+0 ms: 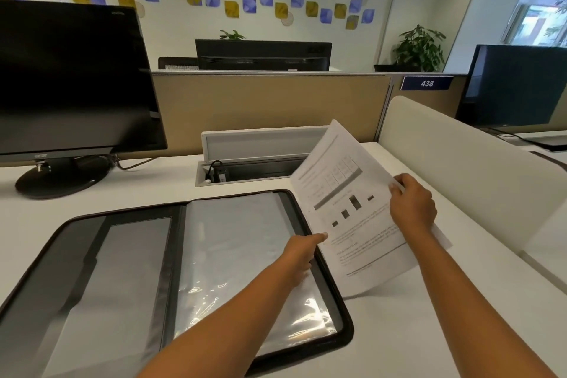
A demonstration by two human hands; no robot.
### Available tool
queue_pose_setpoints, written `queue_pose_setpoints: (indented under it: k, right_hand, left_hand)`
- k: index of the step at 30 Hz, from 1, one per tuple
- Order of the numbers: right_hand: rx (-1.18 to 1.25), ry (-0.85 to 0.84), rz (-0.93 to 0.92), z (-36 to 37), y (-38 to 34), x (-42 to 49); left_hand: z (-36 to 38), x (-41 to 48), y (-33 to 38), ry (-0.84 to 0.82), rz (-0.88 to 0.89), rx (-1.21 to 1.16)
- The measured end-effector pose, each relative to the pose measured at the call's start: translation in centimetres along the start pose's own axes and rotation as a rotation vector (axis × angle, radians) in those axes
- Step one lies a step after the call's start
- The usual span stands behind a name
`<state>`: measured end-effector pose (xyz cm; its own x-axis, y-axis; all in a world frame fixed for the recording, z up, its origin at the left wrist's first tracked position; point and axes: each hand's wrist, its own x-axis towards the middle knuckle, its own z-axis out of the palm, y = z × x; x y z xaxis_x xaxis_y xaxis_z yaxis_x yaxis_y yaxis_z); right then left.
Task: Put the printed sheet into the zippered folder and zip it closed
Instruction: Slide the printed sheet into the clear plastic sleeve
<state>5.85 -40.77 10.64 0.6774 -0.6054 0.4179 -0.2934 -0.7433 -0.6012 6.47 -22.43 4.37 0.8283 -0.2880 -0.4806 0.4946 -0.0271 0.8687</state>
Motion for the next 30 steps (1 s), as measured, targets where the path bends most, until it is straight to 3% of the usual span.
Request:
queue_pose_setpoints:
  k: [4,9,15,20,25,30]
  right_hand:
    - [0.155,0.002,-0.15,-1.4,-4.0,-0.7]
    - [0.444,-0.13,-0.246,-2.1,-7.9,-2.7]
    - [0.885,-0.3,-0.131,-0.3,-10.5,-5.8]
    - [0.999,-0.473,-0.058,2.7,-11.1,-9.1]
    - [0.988,-0.549,-0.012,4.6,-11.1,-11.3]
    - [0.924,-0.633,0.087,5.9,-10.2,-13.3]
  left_hand:
    - [-2.5,-1.1,1.4,0.03,0.14,-0.101]
    - [-7.1,-3.4,4.4,0.112,0.336,-0.196]
    - [-12.5,-6.2,5.8,0.197,0.644,-0.261]
    - [-15.8,-8.1,5.8,0.314,0.834,-0.174]
    - [-17.6,-9.1,3.9,0.373,0.836,-0.086]
    - [-18.0,-8.7,1.4,0.327,0.64,0.023]
